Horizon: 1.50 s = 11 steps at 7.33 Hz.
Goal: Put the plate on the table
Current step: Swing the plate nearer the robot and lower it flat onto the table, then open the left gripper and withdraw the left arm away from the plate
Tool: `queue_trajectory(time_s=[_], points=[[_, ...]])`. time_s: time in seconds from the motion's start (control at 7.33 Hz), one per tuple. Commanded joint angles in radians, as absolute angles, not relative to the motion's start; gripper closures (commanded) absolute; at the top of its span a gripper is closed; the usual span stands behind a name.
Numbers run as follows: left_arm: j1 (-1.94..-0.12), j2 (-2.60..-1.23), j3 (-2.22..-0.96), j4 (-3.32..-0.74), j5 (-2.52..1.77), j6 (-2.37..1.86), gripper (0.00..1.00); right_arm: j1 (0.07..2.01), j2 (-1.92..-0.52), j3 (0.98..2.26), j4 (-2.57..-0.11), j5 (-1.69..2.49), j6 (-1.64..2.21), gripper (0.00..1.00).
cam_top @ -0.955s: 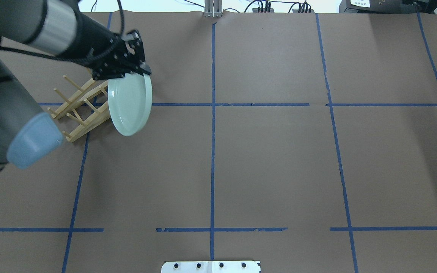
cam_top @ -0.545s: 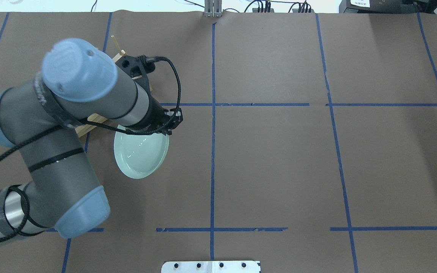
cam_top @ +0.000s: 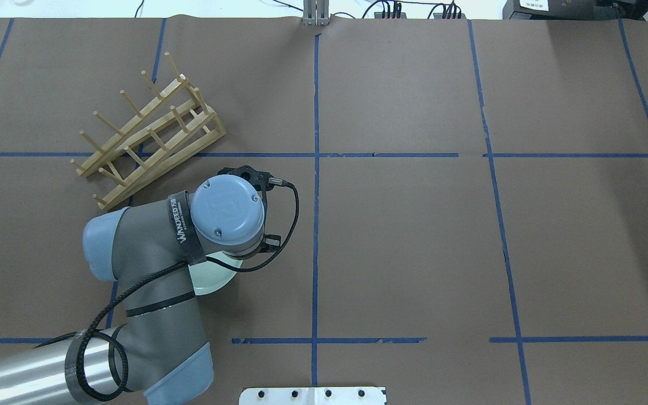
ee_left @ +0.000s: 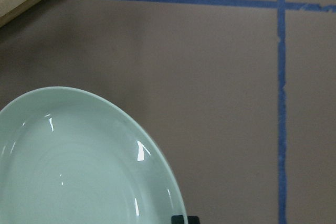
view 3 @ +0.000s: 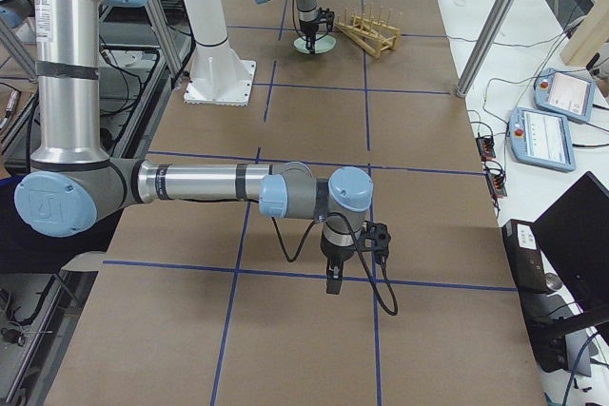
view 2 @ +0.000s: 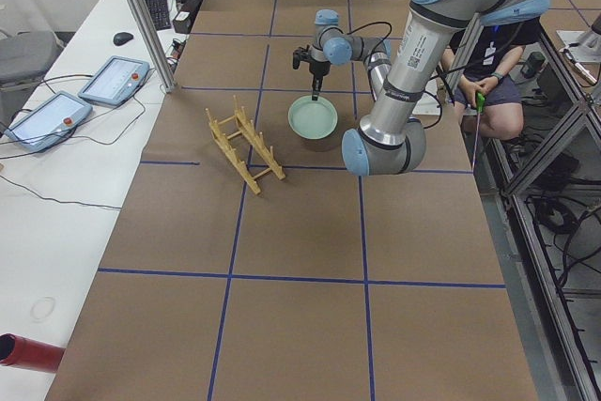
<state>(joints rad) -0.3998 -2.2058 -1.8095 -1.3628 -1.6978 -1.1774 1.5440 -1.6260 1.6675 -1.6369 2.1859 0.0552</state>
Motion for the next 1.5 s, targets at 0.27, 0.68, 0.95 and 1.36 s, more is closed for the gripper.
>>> queue_trajectory(time_s=[0.27,0.68,0.95,1.36], points=[[-0.394,-2.201,-1.802,-1.344,-1.680,-1.126,0.00,1.543,-1.626,1.667,-1.638,2.186,0.055,0.00],[-0.611,-2.204,-1.991,-1.338,-1.797,-1.022,0.00,1.543,-1.626,1.667,-1.637,2.186,0.055,0.00],[-0.896,-2.198,-2.019,-1.336,-1.984,-0.746,0.00,1.543,-1.626,1.667,-1.637,2.186,0.055,0.00],[-1.206,-2.065,-1.978,-1.344,-2.230,-0.221,0.00,1.543,-1.626,1.667,-1.637,2.186,0.055,0.00]])
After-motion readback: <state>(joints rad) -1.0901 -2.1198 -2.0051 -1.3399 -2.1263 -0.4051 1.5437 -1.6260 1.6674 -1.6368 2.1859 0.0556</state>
